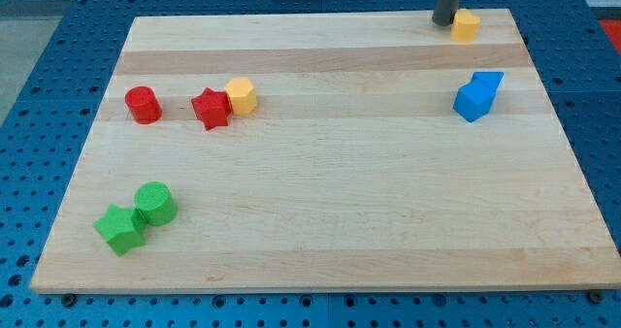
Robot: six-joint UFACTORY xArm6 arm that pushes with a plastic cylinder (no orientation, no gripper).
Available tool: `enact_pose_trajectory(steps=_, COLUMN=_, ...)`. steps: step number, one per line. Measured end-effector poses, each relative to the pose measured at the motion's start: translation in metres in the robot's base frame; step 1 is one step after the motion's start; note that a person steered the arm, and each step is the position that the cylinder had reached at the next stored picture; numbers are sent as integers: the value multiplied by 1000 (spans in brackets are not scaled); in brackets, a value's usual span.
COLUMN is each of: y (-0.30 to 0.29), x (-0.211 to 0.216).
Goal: Nudge the red star down a bit
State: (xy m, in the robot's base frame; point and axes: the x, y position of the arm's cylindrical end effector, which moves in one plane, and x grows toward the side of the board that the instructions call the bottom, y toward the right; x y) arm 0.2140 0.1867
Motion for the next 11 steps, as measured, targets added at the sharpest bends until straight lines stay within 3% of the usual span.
enact_pose_trajectory(steps=2, y=-81, x=5)
enact_pose_trajectory(steps=7, y=-294, x=76)
enact_pose_trajectory(steps=9, y=-352, x=95)
enact_pose_trajectory(steps=11, y=-366, x=124)
